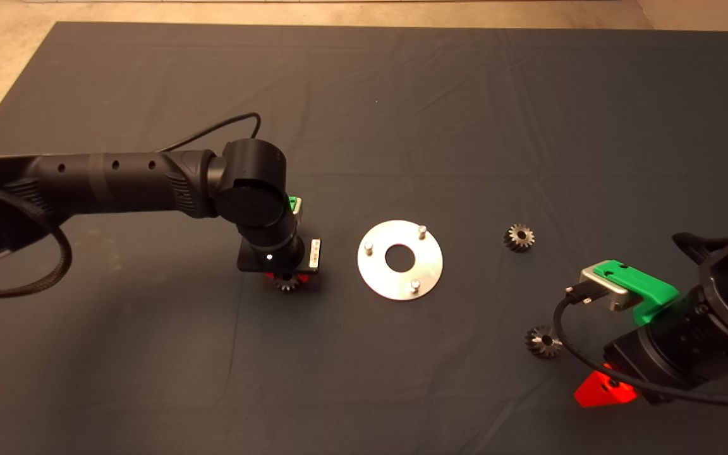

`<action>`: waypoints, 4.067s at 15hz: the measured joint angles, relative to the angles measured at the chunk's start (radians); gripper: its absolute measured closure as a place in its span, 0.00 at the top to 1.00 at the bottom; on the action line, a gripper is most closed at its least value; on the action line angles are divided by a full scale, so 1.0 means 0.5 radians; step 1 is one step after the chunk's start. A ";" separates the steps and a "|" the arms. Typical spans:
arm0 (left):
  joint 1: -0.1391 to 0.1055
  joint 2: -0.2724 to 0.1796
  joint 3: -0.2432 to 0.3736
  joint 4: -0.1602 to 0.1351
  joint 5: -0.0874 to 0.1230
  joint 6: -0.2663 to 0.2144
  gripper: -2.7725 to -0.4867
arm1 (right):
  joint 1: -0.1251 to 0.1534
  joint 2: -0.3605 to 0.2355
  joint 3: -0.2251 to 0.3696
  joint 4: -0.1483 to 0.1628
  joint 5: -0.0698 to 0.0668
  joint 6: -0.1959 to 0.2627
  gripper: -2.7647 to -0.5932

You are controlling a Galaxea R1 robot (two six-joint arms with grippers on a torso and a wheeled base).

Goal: Install three planetary gears onto the carrier pins

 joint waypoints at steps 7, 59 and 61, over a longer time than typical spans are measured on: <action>-0.121 0.187 -0.029 -0.086 -0.013 0.000 0.19 | -0.022 0.003 0.000 0.000 0.000 0.000 0.99; -0.250 0.628 -0.627 -0.177 -0.014 0.322 0.19 | -0.160 -0.231 -0.005 0.000 -0.001 -0.005 0.99; -0.251 0.629 -0.626 -0.192 -0.014 0.321 0.19 | -0.160 -0.231 -0.005 0.000 -0.001 -0.005 0.99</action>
